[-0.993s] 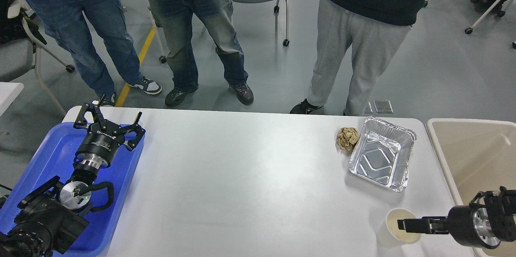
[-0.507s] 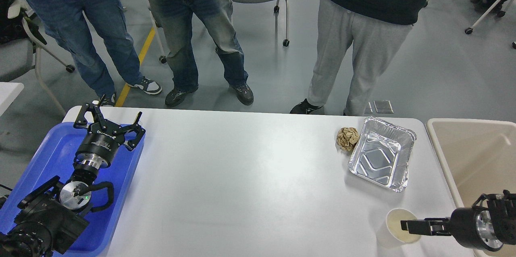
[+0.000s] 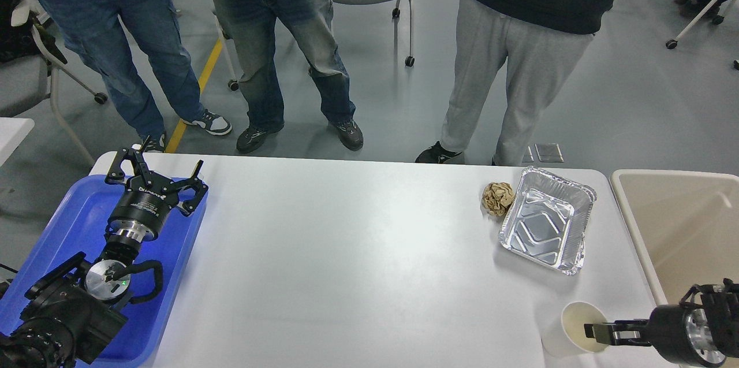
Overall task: Tidy desktop
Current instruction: 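Lift the paper cup and carry it over the white bin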
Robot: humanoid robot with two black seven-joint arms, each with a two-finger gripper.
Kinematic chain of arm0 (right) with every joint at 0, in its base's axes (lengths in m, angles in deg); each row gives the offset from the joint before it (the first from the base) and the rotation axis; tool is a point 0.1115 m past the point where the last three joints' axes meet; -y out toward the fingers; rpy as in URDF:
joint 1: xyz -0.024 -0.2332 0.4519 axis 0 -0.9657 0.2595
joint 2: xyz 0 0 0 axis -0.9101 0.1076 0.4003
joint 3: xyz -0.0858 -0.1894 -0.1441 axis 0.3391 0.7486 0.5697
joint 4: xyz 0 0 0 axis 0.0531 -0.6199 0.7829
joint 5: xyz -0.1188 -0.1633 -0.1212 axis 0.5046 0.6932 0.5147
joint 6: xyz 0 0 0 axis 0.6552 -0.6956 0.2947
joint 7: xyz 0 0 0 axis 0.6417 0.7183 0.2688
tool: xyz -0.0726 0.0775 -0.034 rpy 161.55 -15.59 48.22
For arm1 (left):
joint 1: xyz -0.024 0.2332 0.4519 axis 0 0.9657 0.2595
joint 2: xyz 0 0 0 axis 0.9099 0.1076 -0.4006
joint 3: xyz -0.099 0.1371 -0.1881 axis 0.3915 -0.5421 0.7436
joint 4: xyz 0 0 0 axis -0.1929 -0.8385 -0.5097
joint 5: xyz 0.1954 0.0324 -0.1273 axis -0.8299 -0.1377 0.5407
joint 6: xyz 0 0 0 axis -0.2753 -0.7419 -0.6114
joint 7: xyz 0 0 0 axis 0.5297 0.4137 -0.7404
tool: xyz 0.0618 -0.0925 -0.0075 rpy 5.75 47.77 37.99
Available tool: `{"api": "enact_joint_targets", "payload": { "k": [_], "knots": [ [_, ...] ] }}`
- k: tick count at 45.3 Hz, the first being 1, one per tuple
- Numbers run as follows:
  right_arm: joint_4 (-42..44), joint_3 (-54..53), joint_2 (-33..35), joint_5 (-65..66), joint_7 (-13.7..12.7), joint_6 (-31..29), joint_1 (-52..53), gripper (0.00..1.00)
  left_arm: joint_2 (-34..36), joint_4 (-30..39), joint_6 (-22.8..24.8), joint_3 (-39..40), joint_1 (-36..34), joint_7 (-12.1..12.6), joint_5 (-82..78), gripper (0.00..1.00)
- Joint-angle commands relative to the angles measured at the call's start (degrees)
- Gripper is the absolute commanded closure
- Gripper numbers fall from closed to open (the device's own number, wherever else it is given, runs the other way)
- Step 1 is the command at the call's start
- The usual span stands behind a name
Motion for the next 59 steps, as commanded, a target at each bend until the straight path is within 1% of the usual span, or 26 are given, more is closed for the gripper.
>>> {"api": "enact_joint_targets", "payload": {
  "k": [1, 18, 22, 28, 29, 40, 46, 51, 53, 56, 59],
  "knots": [
    [-0.01, 0.92, 0.1, -0.2, -0.04, 0.27, 0.11, 1.0, 0.0, 0.0, 0.0, 0.03, 0.02, 0.0, 0.0, 0.0],
    [-0.8, 0.92, 2.12, -0.82, -0.04, 0.88, 0.55, 1.0, 0.09, 0.0, 0.0, 0.03, 0.02, 0.0, 0.0, 0.0],
    [-2.73, 0.83, 3.7, -1.08, -0.04, 0.44, 1.25, 1.0, 0.09, 0.0, 0.0, -0.05, 0.02, 0.0, 0.0, 0.0],
    [-7.47, 0.83, 8.62, -1.17, 0.14, -0.87, 4.14, 1.0, 0.09, 0.0, 0.0, 0.03, 0.02, 0.0, 0.0, 0.0],
    [-8.27, 0.83, 9.67, -1.17, 0.48, -1.57, 4.85, 1.0, 0.09, 0.0, 0.0, -0.05, 0.02, 0.0, 0.0, 0.0],
    [-15.74, -0.57, 22.24, -2.83, 3.21, -14.57, 16.27, 1.0, 0.09, 0.0, 0.0, 0.04, 0.02, 0.0, 0.0, 0.0],
    [-16.18, -0.92, 27.78, -7.14, 3.91, -24.59, 24.7, 1.0, 0.09, 0.0, 0.0, -0.05, 0.02, 0.0, 0.0, 0.0],
    [-16.01, -2.68, 31.83, -10.31, 4.18, -35.48, 32.09, 1.0, 0.09, 0.0, 0.0, 0.04, 0.02, 0.0, 0.0, 0.0],
    [-15.83, -3.64, 33.23, -11.45, 4.09, -38.83, 34.72, 1.0, 0.09, 0.0, 0.0, 0.04, 0.02, 0.0, 0.0, 0.0],
    [-15.48, -5.05, 34.73, -12.86, 3.92, -41.66, 37.54, 1.0, 0.09, 0.0, 0.0, 0.04, 0.02, 0.0, 0.0, 0.0],
    [-14.6, -6.11, 35.61, -13.47, 3.83, -41.66, 39.13, 1.0, 0.18, 0.0, 0.0, 0.04, 0.02, 0.0, 0.0, 0.0]
  ]
}}
